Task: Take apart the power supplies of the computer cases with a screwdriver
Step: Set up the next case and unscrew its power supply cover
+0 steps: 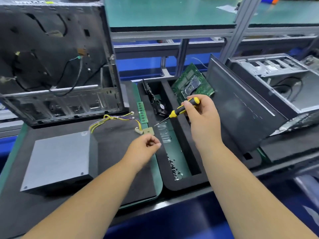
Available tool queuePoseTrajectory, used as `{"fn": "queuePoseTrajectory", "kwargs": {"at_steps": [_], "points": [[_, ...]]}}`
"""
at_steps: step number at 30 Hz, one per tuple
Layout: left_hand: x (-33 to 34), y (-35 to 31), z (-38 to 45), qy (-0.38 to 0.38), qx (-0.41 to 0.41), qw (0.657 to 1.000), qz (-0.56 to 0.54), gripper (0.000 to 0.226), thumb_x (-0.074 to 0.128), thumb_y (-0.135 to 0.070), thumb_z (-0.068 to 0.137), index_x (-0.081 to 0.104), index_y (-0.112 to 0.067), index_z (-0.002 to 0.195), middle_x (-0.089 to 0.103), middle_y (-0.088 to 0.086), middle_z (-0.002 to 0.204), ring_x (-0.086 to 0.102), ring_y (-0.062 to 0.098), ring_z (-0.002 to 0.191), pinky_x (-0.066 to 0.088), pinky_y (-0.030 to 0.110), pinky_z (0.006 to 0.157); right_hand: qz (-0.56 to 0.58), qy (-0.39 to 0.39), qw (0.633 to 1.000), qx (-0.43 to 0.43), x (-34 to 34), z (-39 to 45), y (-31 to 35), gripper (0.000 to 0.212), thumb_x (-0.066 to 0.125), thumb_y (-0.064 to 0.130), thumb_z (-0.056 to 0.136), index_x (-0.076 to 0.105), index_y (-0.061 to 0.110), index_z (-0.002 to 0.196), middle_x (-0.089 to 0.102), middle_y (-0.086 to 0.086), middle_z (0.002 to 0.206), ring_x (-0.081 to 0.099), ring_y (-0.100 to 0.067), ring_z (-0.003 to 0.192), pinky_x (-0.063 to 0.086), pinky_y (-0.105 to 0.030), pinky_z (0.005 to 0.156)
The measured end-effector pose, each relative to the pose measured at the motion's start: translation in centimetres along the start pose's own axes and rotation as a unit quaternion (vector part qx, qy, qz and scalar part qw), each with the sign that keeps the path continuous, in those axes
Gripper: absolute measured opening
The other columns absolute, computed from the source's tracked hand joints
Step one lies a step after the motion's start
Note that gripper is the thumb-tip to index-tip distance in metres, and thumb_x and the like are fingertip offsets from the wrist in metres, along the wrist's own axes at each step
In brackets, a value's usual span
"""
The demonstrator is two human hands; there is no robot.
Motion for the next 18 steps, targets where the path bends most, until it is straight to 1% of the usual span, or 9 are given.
{"fn": "queuePoseTrajectory", "kwargs": {"at_steps": [2,5,8,11,12,14,15,16,18], "points": [[2.6,0.2,0.0,0.014,0.005,0.999,0.044,0.007,0.07,-0.016,0.089,0.067,-0.014,0.083,0.06,-0.001,0.075,0.05,0.011,0.067,0.043,0.021,0.065,-0.005,-0.011,1.0,0.007,-2.1,0.1,-0.7,0.005,0.064,0.019,0.094,0.062,0.02,0.098,0.062,0.021,0.08,0.065,-0.001,0.079,0.053,-0.028,0.078],[5.2,0.0,0.3,0.001,0.02,0.995,0.1,0.014,0.071,-0.025,0.089,0.065,-0.021,0.078,0.062,-0.008,0.071,0.05,0.004,0.063,0.041,0.017,0.063,0.008,-0.024,1.0,0.017,-4.7,0.4,-1.7,0.005,0.065,0.018,0.094,0.062,0.02,0.097,0.062,0.018,0.083,0.066,-0.008,0.085,0.054,-0.033,0.085],[6.7,-0.3,0.5,-0.028,0.026,0.991,0.127,0.016,0.07,-0.03,0.09,0.065,-0.025,0.075,0.066,-0.008,0.073,0.056,0.007,0.068,0.044,0.022,0.065,0.009,-0.025,1.0,0.015,-6.6,0.6,-2.5,0.006,0.064,0.018,0.093,0.063,0.021,0.099,0.062,0.021,0.08,0.065,-0.004,0.081,0.052,-0.022,0.079],[8.1,-0.7,0.6,-0.038,0.03,0.993,0.106,0.012,0.071,-0.025,0.088,0.067,-0.03,0.078,0.065,-0.011,0.073,0.054,0.002,0.064,0.045,0.018,0.063,0.018,-0.03,0.999,0.018,-8.1,0.5,-3.2,0.007,0.064,0.018,0.093,0.063,0.021,0.099,0.063,0.022,0.078,0.066,-0.004,0.081,0.05,-0.015,0.073],[8.6,-0.9,0.6,-0.03,0.031,0.996,0.084,0.013,0.072,-0.02,0.088,0.069,-0.032,0.083,0.063,-0.012,0.074,0.052,0.001,0.061,0.044,0.016,0.063,0.019,-0.031,0.999,0.021,-8.4,0.5,-3.4,0.008,0.064,0.019,0.093,0.063,0.023,0.1,0.062,0.021,0.079,0.067,-0.005,0.083,0.05,-0.016,0.073],[9.1,-1.3,0.4,-0.025,0.038,0.997,0.062,0.02,0.073,-0.015,0.087,0.07,-0.034,0.093,0.061,-0.012,0.077,0.048,0.0,0.06,0.044,0.016,0.066,0.018,-0.031,0.999,0.025,-9.0,0.4,-3.7,0.009,0.064,0.021,0.093,0.063,0.026,0.1,0.061,0.02,0.081,0.068,-0.009,0.089,0.051,-0.024,0.079],[8.9,-1.6,0.3,-0.031,0.044,0.997,0.064,0.022,0.072,-0.014,0.087,0.07,-0.036,0.093,0.062,-0.012,0.078,0.049,0.0,0.061,0.044,0.017,0.068,0.018,-0.028,0.999,0.026,-9.1,0.4,-3.9,0.009,0.065,0.022,0.093,0.063,0.026,0.1,0.06,0.02,0.082,0.068,-0.011,0.091,0.052,-0.028,0.082],[8.7,-1.9,0.0,-0.042,0.052,0.995,0.068,0.024,0.071,-0.014,0.088,0.07,-0.038,0.09,0.062,-0.012,0.078,0.05,0.0,0.062,0.044,0.016,0.067,0.019,-0.024,0.999,0.027,-9.1,0.3,-4.0,0.009,0.065,0.023,0.093,0.063,0.027,0.101,0.06,0.021,0.082,0.067,-0.011,0.092,0.052,-0.029,0.084],[7.7,-2.5,-0.9,-0.074,0.072,0.991,0.089,0.028,0.07,-0.014,0.088,0.068,-0.041,0.081,0.063,-0.013,0.075,0.051,0.0,0.064,0.041,0.01,0.063,0.025,-0.01,0.999,0.03,-9.0,0.1,-4.1,0.009,0.065,0.023,0.093,0.063,0.026,0.102,0.06,0.022,0.081,0.066,-0.006,0.089,0.05,-0.025,0.083]]}}
Point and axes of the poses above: each hand's wrist, its own z-axis towards the middle knuckle, its own x-axis out of the palm, y = z × x, the point moved 8 cm from there along z, towards the middle knuckle
